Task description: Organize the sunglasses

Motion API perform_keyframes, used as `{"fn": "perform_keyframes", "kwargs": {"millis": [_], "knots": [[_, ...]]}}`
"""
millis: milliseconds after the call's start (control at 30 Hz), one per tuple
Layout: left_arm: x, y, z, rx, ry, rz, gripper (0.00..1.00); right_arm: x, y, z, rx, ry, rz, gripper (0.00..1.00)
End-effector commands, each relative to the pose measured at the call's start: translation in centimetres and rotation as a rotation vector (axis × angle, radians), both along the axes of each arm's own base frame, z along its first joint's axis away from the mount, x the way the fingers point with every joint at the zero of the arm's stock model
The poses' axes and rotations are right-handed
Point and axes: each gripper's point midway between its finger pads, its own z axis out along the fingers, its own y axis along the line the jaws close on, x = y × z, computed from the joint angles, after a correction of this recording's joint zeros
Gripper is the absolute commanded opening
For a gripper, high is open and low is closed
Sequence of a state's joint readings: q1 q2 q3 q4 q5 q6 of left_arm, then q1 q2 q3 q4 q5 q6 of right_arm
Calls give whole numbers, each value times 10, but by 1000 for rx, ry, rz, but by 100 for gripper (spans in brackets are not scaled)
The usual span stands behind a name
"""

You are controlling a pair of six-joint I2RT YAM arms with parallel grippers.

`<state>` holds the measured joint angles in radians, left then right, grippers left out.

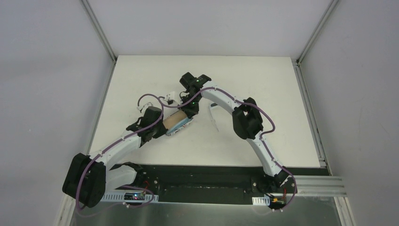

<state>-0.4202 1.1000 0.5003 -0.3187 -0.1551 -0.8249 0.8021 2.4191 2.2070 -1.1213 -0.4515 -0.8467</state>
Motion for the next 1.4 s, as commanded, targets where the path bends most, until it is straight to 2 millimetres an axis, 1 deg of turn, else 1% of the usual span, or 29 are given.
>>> {"fn": "perform_keyframes", "kwargs": {"millis": [0,533,667,833,1000,1067,1167,1233,1367], "knots": [[13,-3,14,10,-57,-12,0,6,7,7,25,-19,-5,0],[14,-4,11,16,-43,-17,0,8,9,4,25,-23,-17,1],[14,-4,12,14,-46,-18,0,7,9,5,27,-20,-19,1],[15,-2,19,12,-72,-10,0,7,10,6,34,-17,-29,4],[17,-2,22,16,-80,-14,9,8,11,10,39,-18,-43,9],[17,-3,23,17,-80,-16,12,9,11,13,39,-23,-55,15],[18,-2,28,13,-96,-14,14,8,11,19,48,-22,-71,18],[20,-3,35,7,-115,-11,16,7,13,25,62,-16,-82,18],[24,-3,59,-7,-169,-7,21,7,17,42,97,-22,-104,19]]}}
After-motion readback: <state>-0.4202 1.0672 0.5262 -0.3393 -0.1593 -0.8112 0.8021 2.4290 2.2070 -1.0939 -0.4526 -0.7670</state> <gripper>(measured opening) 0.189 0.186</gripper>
